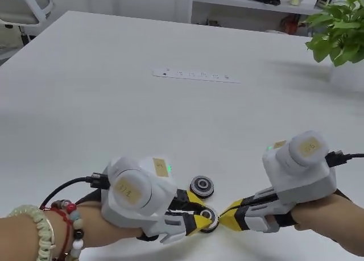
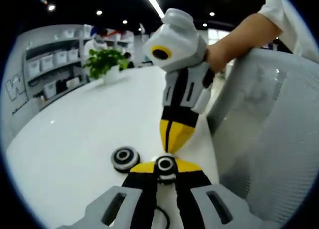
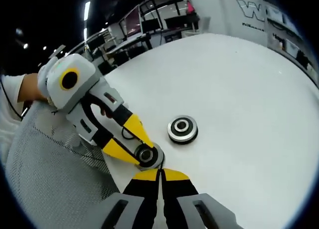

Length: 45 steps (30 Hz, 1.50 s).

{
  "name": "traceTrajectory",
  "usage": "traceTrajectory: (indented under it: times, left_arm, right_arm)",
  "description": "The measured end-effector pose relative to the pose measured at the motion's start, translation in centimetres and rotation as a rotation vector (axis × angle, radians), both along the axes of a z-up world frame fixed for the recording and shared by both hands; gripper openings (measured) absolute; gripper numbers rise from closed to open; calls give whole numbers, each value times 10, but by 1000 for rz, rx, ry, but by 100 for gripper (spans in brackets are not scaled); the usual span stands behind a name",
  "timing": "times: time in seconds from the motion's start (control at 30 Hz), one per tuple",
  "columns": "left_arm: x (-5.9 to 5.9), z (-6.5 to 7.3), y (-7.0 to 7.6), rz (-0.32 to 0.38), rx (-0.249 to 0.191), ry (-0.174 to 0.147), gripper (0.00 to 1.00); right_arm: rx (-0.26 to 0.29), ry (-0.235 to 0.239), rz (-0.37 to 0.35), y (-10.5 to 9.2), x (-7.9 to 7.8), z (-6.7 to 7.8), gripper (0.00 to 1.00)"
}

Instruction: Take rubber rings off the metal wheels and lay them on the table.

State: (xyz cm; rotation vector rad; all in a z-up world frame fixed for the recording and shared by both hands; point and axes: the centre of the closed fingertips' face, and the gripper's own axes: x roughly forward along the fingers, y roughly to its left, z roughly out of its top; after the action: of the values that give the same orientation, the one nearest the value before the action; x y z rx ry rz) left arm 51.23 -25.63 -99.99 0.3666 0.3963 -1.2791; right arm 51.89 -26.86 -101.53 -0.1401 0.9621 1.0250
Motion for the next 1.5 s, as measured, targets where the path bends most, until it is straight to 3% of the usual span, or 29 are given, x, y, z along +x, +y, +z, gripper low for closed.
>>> traceTrajectory:
  times: [0.17, 0.2, 0.27, 0.3, 0.33, 0.43, 0.47, 0.5, 0.6, 0.7, 0.8, 0.87, 0.97, 1.03, 1.2, 1.5]
  left_arm:
    - [0, 0, 0, 6, -6, 18, 14]
    - [-1, 0, 1, 3, -4, 17, 14]
    - [-1, 0, 0, -2, 0, 4, 14]
    - [-1, 0, 0, -5, 4, -3, 14]
    - [-1, -1, 0, -8, 6, -8, 14]
    - [-1, -1, 0, -10, 7, -11, 14]
    - [-1, -1, 0, -11, 7, -12, 14]
    - [-1, -1, 0, -13, 7, -13, 14]
    - [-1, -1, 0, -14, 6, -14, 14]
    - [-1, -1, 0, -15, 5, -16, 14]
    - [-1, -1, 0, -15, 4, -16, 14]
    - [-1, -1, -1, -15, 4, -16, 14]
    - [-1, -1, -1, -16, 4, -18, 14]
    - [-1, -1, -1, -16, 4, -20, 14]
    - [0, 0, 0, -14, 3, -19, 14]
    - [0, -1, 0, -8, 2, -15, 14]
  right_arm:
    - [84, 76, -83, 1, 3, 7, 0]
    - [82, 50, -75, -1, 6, 7, 0]
    - [109, 79, -96, 1, 4, 10, 0]
    - [149, 85, -113, 4, 5, 15, 0]
    - [133, 75, -113, 2, 7, 14, 0]
    - [25, -39, -40, -8, 11, 4, 0]
    - [-24, -48, -3, -12, 6, -3, 0]
    - [-38, -53, 22, -12, 3, -6, 0]
    - [-58, -89, 118, -5, -5, -8, 1]
    - [-42, -134, 185, 4, -10, -6, 16]
    - [-25, -132, 209, 11, -15, -6, 24]
    - [-17, -169, 237, 17, -14, -5, 29]
    - [-47, -173, 233, 14, -12, -6, 24]
    - [-40, -136, 217, 10, -14, -6, 20]
    - [-47, -135, 226, 6, -14, -6, 10]
    - [-48, -141, 226, 6, -14, -6, 7]
